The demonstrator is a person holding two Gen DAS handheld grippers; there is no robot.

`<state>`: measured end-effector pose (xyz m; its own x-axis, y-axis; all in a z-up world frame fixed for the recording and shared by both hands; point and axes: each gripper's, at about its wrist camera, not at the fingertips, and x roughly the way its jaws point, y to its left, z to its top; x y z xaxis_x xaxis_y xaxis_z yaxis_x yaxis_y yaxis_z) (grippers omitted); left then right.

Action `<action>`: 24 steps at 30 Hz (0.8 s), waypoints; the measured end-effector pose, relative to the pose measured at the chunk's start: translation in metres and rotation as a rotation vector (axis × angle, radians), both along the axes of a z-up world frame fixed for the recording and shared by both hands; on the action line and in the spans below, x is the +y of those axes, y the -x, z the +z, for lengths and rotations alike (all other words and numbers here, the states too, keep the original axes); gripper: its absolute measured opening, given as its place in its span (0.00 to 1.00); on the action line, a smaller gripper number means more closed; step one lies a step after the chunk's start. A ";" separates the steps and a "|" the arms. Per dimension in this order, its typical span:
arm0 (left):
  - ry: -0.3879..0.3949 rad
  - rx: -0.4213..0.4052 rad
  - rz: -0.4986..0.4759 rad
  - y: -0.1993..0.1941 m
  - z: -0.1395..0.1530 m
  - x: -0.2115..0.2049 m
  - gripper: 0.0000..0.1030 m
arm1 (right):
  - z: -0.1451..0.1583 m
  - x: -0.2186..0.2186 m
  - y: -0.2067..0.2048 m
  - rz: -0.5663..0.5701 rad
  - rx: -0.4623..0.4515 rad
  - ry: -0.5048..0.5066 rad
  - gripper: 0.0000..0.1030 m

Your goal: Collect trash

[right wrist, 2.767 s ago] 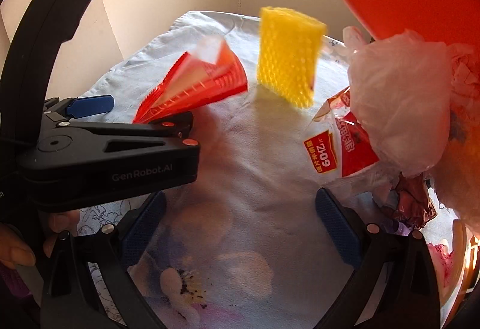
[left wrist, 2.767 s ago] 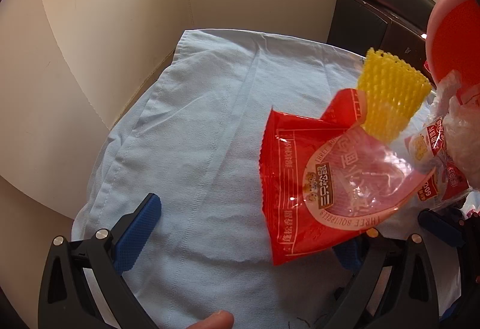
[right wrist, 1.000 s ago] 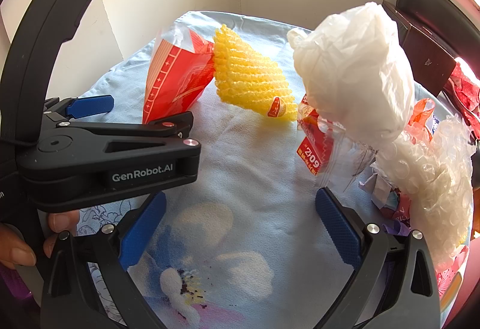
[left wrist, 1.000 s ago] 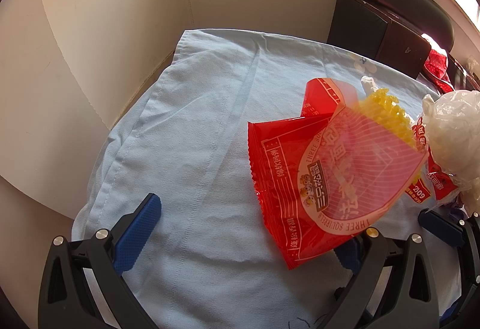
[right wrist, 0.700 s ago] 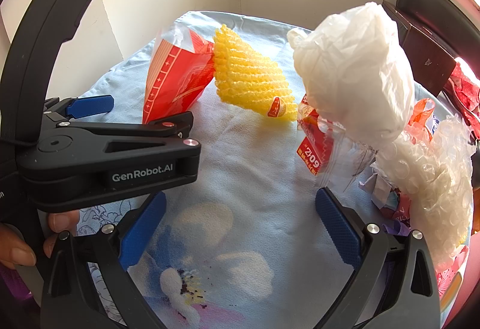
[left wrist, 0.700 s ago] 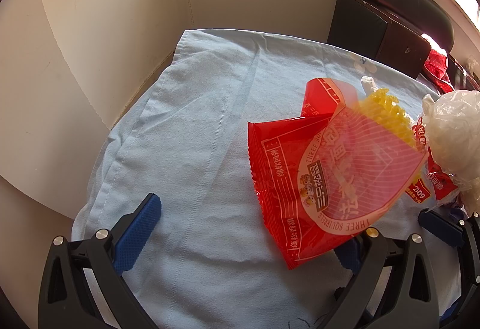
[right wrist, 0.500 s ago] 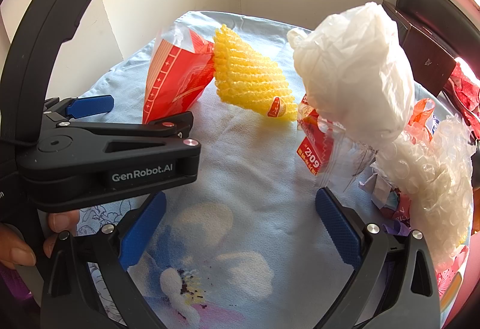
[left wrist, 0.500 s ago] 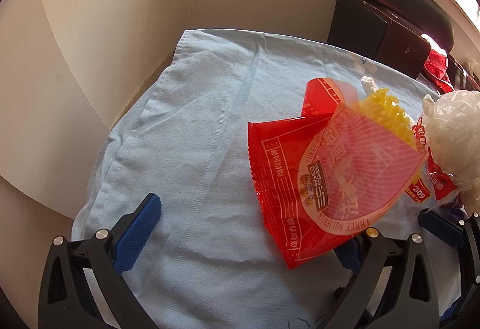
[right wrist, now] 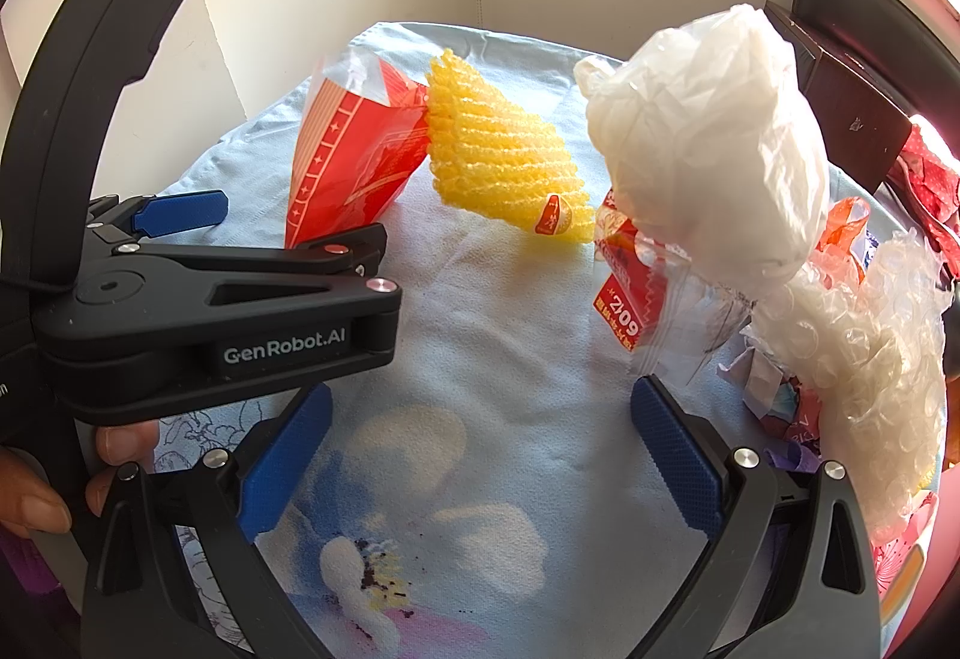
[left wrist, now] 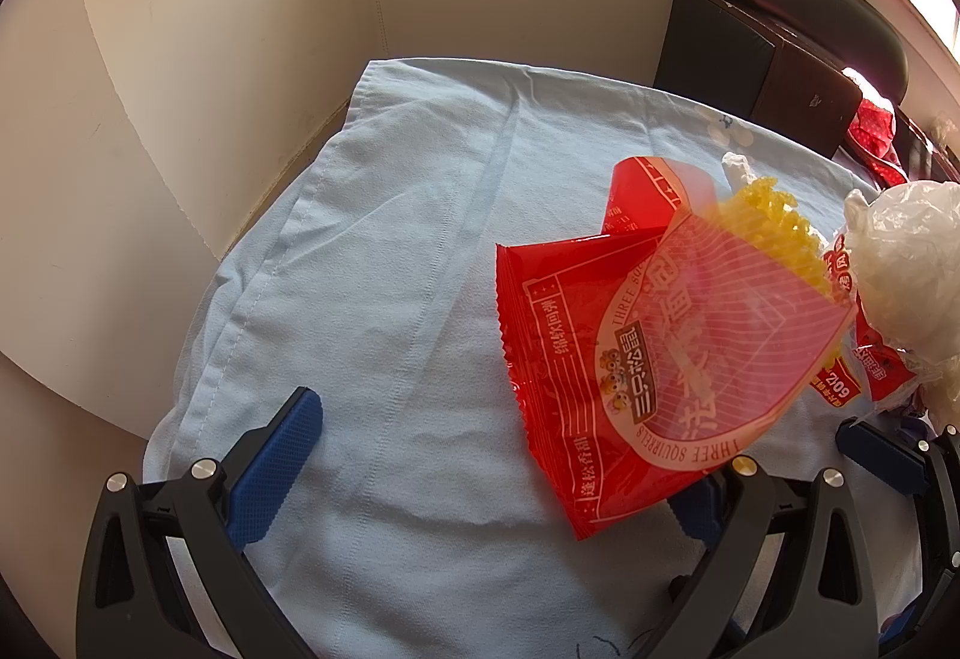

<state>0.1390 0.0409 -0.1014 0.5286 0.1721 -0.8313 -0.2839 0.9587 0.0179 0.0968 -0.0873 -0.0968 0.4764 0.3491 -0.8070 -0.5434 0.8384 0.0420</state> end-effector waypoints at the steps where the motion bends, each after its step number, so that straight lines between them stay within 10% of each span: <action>1: 0.000 0.000 0.000 0.000 0.000 0.000 0.96 | 0.000 0.000 0.000 0.000 0.000 0.000 0.97; 24: -0.003 -0.117 -0.053 0.034 0.041 -0.009 0.85 | 0.037 -0.040 0.055 -0.167 -0.182 -0.057 0.97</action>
